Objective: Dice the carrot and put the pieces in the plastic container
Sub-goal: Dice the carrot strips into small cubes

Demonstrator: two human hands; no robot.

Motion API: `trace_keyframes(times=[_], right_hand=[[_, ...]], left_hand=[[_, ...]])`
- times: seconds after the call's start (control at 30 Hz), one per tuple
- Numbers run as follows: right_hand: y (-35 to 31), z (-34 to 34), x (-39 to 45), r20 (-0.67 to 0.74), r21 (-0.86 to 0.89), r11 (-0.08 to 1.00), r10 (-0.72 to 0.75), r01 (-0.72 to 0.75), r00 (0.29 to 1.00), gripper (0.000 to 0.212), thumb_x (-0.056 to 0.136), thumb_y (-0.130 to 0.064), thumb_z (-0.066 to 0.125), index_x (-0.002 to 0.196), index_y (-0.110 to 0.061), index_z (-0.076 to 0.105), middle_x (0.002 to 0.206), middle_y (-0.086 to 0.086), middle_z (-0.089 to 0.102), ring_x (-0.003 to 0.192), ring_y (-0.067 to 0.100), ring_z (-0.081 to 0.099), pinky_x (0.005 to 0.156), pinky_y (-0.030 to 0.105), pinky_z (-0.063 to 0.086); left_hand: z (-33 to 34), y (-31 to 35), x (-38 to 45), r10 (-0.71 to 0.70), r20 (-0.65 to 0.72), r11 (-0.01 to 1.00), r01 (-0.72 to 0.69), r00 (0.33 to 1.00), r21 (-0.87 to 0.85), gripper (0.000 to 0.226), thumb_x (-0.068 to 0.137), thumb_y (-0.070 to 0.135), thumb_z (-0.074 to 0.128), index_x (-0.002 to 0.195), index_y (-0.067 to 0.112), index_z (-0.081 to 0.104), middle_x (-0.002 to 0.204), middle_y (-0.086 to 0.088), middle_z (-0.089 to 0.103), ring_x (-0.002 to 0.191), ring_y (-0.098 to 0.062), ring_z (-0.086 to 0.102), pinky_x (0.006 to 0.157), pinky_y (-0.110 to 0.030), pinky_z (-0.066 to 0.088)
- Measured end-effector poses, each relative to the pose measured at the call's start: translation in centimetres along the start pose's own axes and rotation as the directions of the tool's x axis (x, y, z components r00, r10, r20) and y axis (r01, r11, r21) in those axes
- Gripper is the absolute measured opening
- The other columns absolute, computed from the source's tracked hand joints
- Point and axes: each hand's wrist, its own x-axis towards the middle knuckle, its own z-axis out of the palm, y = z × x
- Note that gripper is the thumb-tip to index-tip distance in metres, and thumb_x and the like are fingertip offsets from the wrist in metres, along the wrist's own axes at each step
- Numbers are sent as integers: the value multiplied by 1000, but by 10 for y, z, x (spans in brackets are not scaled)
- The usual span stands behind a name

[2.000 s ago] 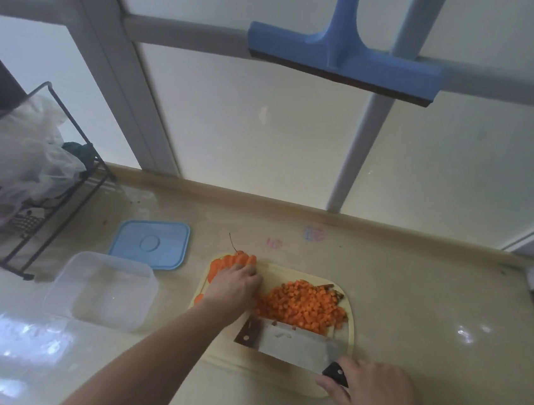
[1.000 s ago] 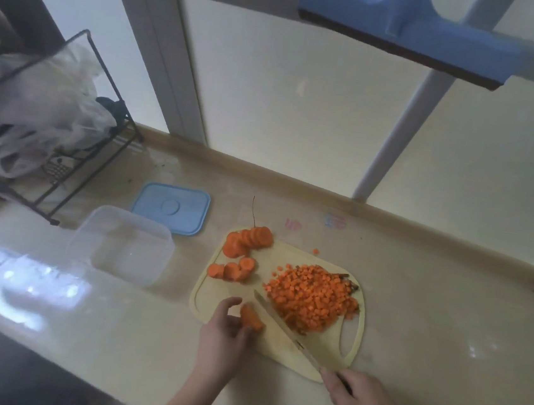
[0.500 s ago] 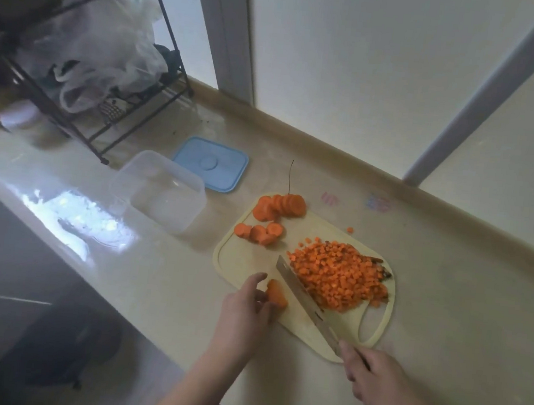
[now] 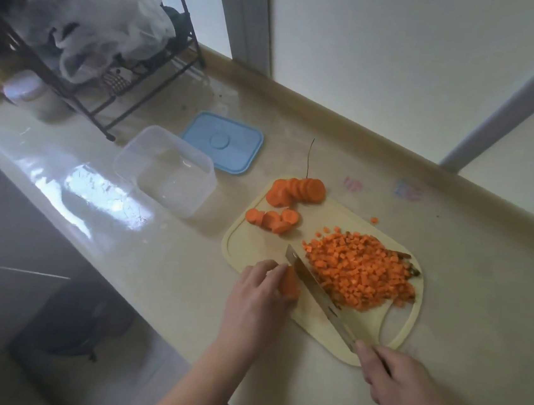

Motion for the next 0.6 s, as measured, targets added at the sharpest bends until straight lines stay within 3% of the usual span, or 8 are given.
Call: trace_keyframes(times=[0.13, 0.27, 0.33, 0.4, 0.43, 0.6], right_hand=[[-4, 6, -1, -41, -19, 1000, 8, -9, 999, 51, 90, -50, 48, 60, -10, 54, 49, 1, 56, 50, 6, 53, 53, 24, 40], [-8, 12, -2, -82, 8, 1000, 2, -2, 997, 48, 91, -50, 49, 56, -17, 53, 51, -4, 60, 52, 4, 56, 58, 27, 43], [-10, 13, -3, -81, 13, 1000, -13, 14, 997, 60, 86, -68, 45, 58, -15, 54, 57, -5, 63, 58, 5, 59, 58, 26, 43], [-12, 14, -3, -68, 8, 999, -44, 45, 997, 83, 64, -95, 24, 66, -18, 55, 60, -8, 64, 61, 4, 59, 59, 22, 42], [-11, 15, -3, -63, -8, 998, -61, 61, 996, 88, 60, -97, 16, 69, -18, 55, 62, -10, 63, 62, 5, 59, 59, 21, 41], [-13, 4, 0, -53, -57, 993, -106, 103, 993, 57, 86, -57, 39, 62, -7, 53, 63, -1, 60, 66, 6, 58, 60, 22, 41]], left_hand=[[7, -14, -7, 59, -59, 993, -65, 996, -98, 41, 89, 38, 67, 115, 7, 71, 113, -8, 64, 98, -22, 58, 85, -29, 49], [6, -24, -12, 209, -55, 962, -215, 976, -168, 22, 99, 26, 66, 107, 8, 76, 109, -7, 66, 95, -24, 59, 82, -37, 52], [8, -22, -11, 199, -71, 964, -208, 977, -165, 23, 100, 27, 65, 102, 8, 77, 105, -7, 67, 92, -25, 60, 80, -36, 52], [11, -18, -9, 191, -85, 966, -203, 978, -160, 22, 100, 27, 64, 100, 9, 77, 103, -7, 66, 91, -26, 60, 79, -36, 52], [12, -17, -8, 195, -85, 966, -207, 977, -158, 19, 99, 25, 66, 101, 9, 77, 103, -7, 65, 92, -28, 60, 79, -37, 52], [13, -16, -8, 253, -54, 954, -258, 966, -152, 13, 94, 13, 72, 105, 6, 75, 107, -9, 65, 97, -32, 61, 85, -40, 53]])
